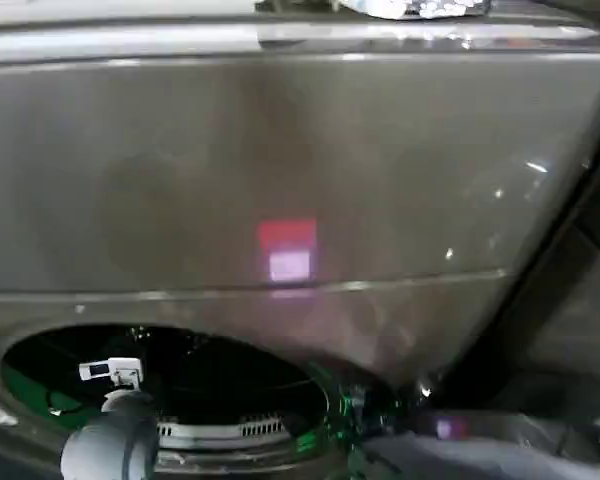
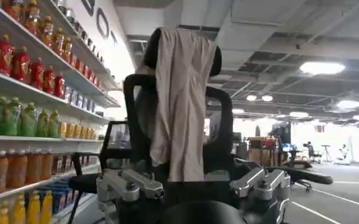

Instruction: Grasp the clothes from the dryer.

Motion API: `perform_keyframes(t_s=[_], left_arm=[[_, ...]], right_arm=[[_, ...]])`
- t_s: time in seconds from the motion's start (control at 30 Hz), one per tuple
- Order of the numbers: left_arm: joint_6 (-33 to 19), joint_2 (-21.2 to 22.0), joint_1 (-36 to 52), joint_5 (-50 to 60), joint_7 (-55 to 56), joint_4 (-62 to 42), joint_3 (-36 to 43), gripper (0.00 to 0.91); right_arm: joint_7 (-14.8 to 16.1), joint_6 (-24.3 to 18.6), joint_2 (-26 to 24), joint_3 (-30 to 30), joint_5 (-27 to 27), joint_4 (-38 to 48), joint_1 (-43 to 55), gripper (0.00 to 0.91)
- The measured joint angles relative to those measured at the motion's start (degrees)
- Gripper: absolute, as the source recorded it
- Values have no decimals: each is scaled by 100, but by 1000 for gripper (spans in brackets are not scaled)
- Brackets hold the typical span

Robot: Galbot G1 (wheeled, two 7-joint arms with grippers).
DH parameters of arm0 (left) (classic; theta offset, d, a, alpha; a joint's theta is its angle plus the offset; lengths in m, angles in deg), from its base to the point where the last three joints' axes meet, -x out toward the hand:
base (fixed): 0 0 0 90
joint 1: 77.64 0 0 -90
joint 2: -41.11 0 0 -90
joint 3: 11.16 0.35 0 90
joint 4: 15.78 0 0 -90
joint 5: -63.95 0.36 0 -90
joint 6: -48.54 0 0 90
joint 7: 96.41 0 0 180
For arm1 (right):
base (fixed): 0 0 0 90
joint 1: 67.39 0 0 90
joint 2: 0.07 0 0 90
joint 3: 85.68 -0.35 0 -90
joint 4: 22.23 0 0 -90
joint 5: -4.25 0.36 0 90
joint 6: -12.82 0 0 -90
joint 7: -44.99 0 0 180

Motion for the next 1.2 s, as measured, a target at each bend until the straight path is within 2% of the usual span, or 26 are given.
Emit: perform_keyframes(t_s=[0.23,0.63,1.2], left_arm=[[-28,82,995,1,-23,-1003,34,907],[-1040,217,2577,370,-116,-3047,5,907],[-2350,420,4286,1220,-238,-5761,-119,907]], right_arm=[[-1,-31,2,135,-9,-6,89,907],[6,-64,-34,201,-16,41,111,907],[26,-82,-71,257,-34,88,155,907]])
